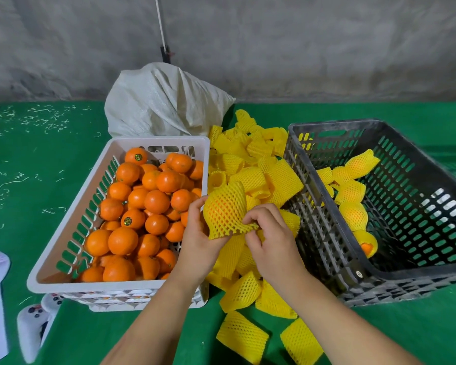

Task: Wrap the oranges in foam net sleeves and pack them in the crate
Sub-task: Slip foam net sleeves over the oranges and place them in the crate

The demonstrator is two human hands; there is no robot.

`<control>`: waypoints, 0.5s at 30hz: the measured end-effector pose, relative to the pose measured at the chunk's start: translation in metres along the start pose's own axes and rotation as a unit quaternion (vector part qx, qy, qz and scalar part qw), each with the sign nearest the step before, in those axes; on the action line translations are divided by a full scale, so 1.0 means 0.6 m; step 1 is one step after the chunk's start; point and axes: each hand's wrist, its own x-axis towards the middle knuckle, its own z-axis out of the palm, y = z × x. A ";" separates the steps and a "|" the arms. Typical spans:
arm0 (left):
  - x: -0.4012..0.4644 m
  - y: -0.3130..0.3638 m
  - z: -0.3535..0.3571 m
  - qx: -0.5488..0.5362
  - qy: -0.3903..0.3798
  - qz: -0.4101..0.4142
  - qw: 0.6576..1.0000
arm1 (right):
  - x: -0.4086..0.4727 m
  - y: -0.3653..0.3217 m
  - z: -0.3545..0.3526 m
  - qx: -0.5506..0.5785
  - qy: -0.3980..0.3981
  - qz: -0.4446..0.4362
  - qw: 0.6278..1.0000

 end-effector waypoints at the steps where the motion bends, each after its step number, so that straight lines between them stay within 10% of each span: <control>1: 0.001 -0.003 -0.001 0.002 0.008 0.006 1.000 | -0.003 -0.001 0.000 0.011 -0.021 0.011 1.000; 7: -0.001 -0.008 -0.001 0.032 -0.008 -0.012 0.999 | 0.005 -0.020 -0.008 0.271 -0.003 0.261 0.927; 15: -0.003 -0.010 0.004 0.173 -0.072 0.002 0.982 | 0.015 -0.006 0.017 0.277 0.000 0.308 0.910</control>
